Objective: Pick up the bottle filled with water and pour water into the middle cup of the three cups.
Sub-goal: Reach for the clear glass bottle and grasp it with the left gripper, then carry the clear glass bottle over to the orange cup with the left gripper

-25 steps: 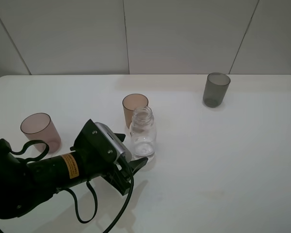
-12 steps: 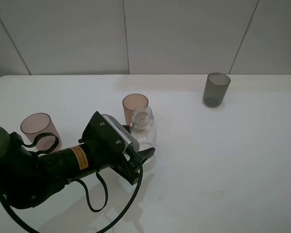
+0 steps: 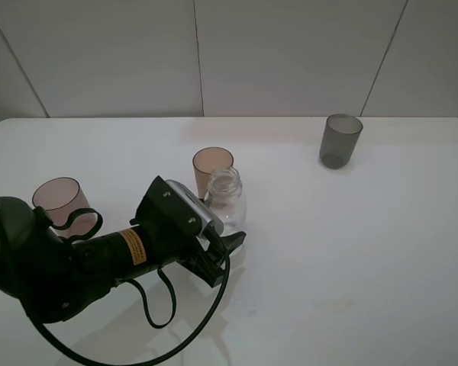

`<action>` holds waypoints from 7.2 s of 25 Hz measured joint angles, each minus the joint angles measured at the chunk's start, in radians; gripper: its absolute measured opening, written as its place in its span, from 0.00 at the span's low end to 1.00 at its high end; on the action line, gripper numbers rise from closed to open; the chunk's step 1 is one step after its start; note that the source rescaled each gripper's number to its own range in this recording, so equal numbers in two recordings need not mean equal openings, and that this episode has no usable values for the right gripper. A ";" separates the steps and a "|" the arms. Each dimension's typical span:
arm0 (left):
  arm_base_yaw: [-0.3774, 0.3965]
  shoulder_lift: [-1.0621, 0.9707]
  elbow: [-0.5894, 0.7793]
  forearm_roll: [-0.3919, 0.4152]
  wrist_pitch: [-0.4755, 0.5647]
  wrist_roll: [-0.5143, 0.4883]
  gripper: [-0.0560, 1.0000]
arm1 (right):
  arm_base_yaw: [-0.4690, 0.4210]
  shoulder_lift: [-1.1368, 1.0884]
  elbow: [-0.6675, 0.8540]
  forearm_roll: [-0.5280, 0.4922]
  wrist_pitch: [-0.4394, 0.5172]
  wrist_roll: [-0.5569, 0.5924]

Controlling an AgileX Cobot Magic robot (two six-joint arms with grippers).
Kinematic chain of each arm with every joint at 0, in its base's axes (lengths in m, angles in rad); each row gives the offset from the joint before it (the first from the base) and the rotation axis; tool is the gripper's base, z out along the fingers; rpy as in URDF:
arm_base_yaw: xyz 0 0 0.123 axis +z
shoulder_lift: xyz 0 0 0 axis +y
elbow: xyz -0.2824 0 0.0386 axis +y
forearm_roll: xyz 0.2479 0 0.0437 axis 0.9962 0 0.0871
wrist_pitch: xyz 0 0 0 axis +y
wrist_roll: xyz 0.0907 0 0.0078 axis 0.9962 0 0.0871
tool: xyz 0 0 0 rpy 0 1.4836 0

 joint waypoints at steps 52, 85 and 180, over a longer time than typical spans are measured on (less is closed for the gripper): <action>0.021 0.135 -0.196 0.022 0.000 0.000 0.88 | 0.000 0.000 0.000 0.000 0.000 0.000; 0.021 -0.051 -0.194 0.061 0.100 0.000 0.07 | 0.000 0.000 0.000 0.000 0.000 0.000; 0.264 -0.213 -0.605 0.950 1.552 0.234 0.07 | 0.000 0.000 0.000 0.000 0.000 0.000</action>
